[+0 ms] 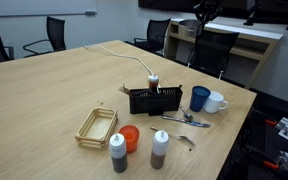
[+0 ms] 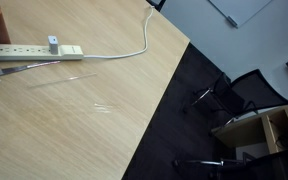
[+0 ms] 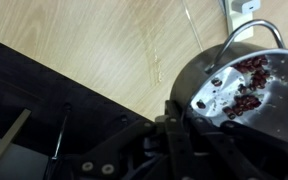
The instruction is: Move the silver pot to the right
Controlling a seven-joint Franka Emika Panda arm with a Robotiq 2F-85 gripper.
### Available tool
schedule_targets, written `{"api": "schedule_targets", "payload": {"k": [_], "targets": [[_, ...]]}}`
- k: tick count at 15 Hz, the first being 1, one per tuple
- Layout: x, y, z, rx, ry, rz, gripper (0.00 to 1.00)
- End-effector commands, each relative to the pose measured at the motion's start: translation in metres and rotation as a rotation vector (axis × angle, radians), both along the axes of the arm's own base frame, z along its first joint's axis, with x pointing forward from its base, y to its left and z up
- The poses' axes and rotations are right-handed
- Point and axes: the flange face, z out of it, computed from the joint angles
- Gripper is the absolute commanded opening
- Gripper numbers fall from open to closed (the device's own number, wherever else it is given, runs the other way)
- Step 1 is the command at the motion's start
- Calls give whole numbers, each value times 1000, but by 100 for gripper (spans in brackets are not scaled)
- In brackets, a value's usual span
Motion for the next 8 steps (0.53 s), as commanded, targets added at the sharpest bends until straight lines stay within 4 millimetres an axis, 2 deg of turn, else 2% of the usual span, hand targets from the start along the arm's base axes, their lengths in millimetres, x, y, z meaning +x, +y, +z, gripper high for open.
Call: {"api": "schedule_targets", "payload": {"k": [1, 4, 8], "targets": [[10, -38, -14, -55, -22, -60, 1], [12, -65, -53, -14, 64, -75, 1], [15, -75, -107, 29, 201, -27, 1]]}}
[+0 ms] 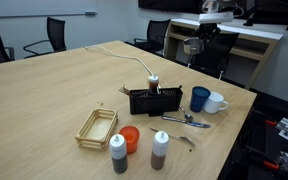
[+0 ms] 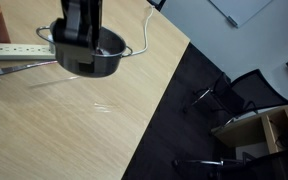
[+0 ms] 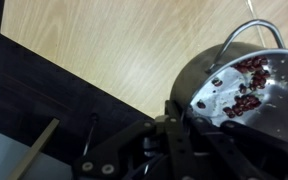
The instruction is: Move the silver pot to the right
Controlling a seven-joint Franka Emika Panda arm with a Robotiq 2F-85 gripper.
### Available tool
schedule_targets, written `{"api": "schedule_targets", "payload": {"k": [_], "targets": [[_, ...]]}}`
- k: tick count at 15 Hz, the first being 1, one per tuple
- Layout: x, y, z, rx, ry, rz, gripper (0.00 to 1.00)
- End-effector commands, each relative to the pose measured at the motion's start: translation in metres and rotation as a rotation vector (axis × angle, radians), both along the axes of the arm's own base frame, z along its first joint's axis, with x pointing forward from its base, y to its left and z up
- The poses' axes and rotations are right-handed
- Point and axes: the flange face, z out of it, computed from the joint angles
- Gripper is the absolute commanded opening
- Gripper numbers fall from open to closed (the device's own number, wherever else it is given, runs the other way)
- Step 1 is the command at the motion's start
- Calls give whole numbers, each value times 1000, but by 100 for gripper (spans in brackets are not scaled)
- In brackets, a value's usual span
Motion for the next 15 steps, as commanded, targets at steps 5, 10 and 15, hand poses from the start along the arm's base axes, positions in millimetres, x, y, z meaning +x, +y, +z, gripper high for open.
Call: {"api": "schedule_targets", "payload": {"k": [5, 10, 15], "targets": [[18, -20, -44, 48, 161, 105, 1], [24, -30, -78, 70, 267, 187, 1], [23, -36, -98, 150, 356, 197, 1]]}}
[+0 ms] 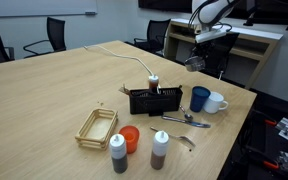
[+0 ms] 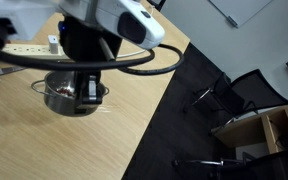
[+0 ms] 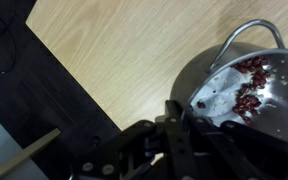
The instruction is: Move the silver pot to the right
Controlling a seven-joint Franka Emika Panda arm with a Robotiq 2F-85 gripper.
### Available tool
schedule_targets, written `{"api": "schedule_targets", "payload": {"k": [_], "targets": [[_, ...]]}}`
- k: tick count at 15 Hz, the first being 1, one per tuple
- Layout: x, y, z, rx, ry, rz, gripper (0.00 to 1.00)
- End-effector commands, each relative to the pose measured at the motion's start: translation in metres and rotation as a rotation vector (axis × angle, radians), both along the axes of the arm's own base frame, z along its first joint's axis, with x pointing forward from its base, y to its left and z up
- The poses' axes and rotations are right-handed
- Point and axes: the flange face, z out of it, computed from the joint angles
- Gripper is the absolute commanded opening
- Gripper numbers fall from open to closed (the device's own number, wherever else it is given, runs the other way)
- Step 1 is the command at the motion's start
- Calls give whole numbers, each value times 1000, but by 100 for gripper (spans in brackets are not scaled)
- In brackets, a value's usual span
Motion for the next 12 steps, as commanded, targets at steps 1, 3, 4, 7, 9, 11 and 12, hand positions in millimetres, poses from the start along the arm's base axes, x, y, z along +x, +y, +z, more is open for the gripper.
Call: {"api": "schedule_targets", "payload": {"k": [1, 3, 4, 7, 9, 11, 12], "targets": [[0, -7, 0, 81, 71, 9, 1], [-5, -11, -3, 109, 110, 18, 1], [-8, -13, -4, 112, 125, 21, 1], [-12, -12, -7, 80, 114, 13, 6], [-11, -13, -7, 80, 116, 14, 6], [-11, -13, -8, 80, 117, 14, 6], [-10, -13, -9, 79, 118, 14, 6]]}}
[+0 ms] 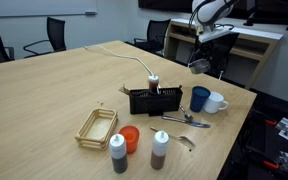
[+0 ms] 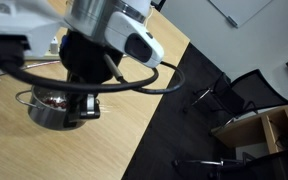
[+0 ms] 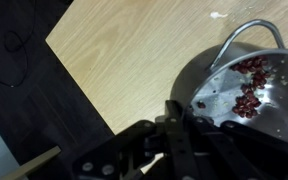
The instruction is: Move the silver pot to the right
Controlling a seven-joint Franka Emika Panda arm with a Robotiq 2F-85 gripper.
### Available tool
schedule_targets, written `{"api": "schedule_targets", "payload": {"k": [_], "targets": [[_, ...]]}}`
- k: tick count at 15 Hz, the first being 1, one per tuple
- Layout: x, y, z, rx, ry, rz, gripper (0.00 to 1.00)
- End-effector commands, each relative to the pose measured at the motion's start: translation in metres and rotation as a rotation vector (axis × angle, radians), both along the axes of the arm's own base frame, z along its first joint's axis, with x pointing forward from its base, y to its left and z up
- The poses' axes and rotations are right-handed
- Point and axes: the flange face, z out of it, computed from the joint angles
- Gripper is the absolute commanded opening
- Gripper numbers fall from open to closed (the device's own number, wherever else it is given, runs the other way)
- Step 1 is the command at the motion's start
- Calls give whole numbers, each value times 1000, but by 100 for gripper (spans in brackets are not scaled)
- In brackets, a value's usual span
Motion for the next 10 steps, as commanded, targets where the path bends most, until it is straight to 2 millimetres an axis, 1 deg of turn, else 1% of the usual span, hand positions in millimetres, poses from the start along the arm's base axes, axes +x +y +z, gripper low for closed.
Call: {"api": "schedule_targets", "payload": {"k": [1, 2, 4, 6, 8, 10], "targets": [[1, 0, 0, 0, 1, 0, 6], [1, 0, 0, 0, 2, 0, 1], [5, 11, -13, 15, 27, 32, 1], [7, 28, -34, 58, 64, 84, 1], [10, 45, -59, 102, 107, 139, 1], [12, 55, -80, 133, 142, 177, 1]]}}
